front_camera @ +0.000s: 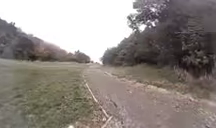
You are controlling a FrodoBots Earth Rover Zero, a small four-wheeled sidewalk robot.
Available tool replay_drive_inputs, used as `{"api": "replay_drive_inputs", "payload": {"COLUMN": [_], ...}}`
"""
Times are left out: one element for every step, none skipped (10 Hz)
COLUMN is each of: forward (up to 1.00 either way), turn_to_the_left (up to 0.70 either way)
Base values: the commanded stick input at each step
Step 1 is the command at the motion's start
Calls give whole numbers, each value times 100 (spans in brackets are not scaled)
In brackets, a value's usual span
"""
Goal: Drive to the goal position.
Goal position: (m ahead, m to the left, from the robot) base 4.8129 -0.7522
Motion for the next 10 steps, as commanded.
{"api": "replay_drive_inputs", "payload": {"forward": [60, 60, 60, 60, 60, 60, 60, 60, 60, 60], "turn_to_the_left": [0, 0, 0, 0, 0, 0, 0, 0, 0, 0]}}
